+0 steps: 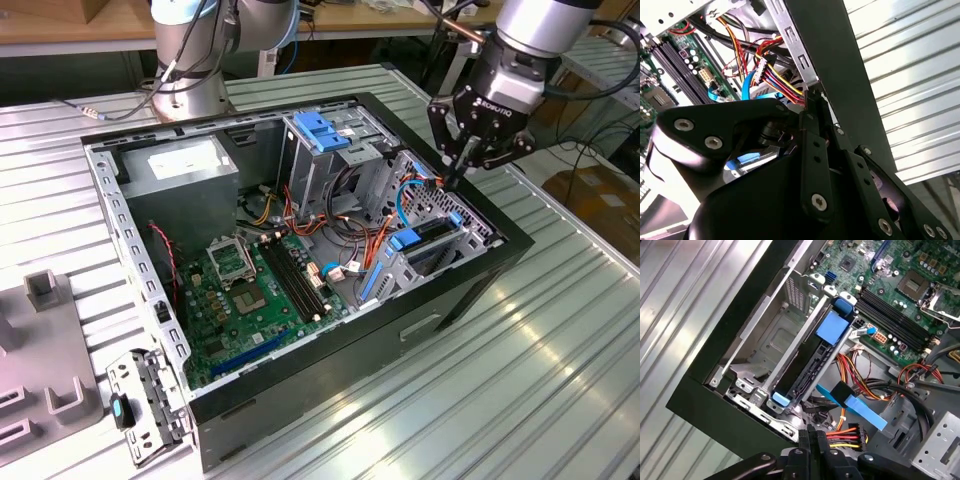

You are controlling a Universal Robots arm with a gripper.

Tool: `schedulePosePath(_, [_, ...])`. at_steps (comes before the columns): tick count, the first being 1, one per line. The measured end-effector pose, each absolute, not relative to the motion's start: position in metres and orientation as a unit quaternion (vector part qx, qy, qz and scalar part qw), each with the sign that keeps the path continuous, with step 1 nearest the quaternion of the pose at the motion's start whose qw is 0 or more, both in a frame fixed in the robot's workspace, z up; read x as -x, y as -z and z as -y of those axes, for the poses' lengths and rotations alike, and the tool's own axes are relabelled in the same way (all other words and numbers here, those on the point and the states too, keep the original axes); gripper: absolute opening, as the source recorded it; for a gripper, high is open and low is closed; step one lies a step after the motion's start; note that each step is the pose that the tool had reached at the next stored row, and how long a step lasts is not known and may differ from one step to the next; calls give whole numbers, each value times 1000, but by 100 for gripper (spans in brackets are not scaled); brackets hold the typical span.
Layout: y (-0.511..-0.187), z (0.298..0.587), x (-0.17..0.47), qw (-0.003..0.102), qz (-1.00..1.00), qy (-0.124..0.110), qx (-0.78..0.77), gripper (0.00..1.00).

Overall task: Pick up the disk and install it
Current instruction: 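Insert the first disk wire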

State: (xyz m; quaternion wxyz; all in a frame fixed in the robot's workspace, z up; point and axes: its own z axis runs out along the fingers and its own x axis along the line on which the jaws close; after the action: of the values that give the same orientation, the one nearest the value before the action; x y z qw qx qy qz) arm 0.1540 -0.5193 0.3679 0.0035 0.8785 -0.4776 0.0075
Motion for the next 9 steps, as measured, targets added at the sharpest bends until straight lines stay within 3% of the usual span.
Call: schedulePosePath(9, [-368,519,-154,4,524,-7,-851,17])
